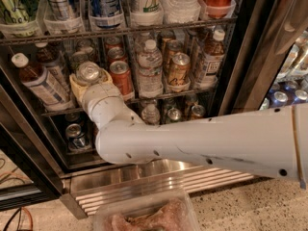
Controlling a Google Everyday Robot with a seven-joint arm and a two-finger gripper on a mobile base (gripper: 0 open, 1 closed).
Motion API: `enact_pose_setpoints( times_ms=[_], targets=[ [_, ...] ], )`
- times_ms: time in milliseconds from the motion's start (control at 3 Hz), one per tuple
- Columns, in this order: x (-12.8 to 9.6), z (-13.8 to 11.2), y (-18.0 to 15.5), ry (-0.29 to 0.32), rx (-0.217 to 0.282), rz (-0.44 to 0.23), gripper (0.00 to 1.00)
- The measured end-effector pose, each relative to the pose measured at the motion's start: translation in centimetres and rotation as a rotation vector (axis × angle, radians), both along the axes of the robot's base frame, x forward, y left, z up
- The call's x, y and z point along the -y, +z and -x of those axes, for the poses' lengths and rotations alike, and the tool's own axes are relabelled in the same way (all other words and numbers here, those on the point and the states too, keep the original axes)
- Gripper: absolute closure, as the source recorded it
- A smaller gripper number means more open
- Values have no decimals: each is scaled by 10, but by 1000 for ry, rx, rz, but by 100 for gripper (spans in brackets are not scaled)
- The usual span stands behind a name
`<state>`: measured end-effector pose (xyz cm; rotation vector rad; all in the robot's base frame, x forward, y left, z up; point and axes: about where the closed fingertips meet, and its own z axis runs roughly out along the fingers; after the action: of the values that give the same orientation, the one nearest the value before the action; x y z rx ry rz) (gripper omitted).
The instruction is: Pick 7up can from middle shelf of fridge
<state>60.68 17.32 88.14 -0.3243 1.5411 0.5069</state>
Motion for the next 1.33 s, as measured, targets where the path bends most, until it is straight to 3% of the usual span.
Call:
enact_pose_setpoints(
  times_ms=[667, 1000, 1333],
  targets=[
    [18, 23, 0, -25, -28, -98, 100],
    [24, 28, 4, -33, -32, -105, 100],
    [39, 27, 18, -45, -78, -120, 100]
  ],
)
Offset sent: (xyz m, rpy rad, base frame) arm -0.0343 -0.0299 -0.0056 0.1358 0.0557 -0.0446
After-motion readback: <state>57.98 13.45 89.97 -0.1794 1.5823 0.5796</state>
